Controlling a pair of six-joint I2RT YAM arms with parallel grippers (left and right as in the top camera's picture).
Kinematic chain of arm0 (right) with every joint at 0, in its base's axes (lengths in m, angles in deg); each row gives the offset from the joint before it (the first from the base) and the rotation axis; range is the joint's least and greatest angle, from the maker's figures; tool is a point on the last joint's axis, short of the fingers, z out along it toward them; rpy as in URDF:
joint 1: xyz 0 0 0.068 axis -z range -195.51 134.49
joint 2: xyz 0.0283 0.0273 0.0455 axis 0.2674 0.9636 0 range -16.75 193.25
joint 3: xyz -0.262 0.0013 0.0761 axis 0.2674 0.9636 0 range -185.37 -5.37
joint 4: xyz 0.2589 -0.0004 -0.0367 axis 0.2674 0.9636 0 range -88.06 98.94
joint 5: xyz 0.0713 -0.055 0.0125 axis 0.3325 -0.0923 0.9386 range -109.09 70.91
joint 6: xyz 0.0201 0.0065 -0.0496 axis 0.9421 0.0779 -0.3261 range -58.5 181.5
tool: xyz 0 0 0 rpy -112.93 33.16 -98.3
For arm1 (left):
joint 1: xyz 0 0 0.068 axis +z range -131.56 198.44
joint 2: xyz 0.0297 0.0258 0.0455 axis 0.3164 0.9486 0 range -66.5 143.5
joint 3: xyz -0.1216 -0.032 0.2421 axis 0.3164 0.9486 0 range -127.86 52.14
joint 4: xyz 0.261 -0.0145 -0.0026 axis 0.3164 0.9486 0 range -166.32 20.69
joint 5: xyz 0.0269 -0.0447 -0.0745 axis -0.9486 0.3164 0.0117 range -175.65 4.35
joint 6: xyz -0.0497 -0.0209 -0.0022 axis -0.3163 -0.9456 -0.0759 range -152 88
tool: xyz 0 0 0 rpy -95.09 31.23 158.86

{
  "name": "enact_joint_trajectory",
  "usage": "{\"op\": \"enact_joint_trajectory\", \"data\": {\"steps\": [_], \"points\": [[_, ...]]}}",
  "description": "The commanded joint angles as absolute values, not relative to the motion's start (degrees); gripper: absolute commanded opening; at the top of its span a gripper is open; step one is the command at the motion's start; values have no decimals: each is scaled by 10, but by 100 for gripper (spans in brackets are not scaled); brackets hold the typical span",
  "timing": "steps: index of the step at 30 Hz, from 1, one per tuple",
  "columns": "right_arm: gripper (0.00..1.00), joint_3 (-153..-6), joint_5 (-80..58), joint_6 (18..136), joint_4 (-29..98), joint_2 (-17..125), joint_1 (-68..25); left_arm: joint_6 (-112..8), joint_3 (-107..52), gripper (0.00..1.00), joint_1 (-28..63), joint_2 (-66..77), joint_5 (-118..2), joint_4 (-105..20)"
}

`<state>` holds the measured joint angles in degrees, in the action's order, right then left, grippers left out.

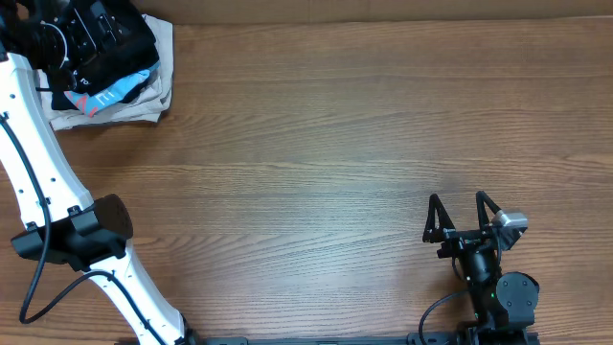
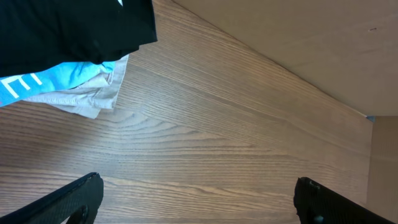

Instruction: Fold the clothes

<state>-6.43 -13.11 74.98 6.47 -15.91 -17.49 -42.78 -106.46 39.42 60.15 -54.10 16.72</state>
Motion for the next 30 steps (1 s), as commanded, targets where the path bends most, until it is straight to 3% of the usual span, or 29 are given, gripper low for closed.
{"op": "enact_joint_trajectory", "data": {"steps": [1,9,12,20,25,30], "points": [[100,-58,-135,750,62,-164,-178,-429,-1067,100,393,599,-532,166],[100,-58,-135,750,62,-164,-178,-408,-1028,100,372,580,-613,166],[100,-58,-135,750,62,-164,-178,-406,-883,100,359,499,-618,89],[100,-58,-135,750,62,-164,-178,-263,-396,100,277,186,-637,-293],[100,-58,-135,750,62,-164,-178,-251,-201,100,226,9,-720,-393],[100,-58,-135,750,62,-164,-178,-251,-37,100,225,-152,-728,-473]]}}
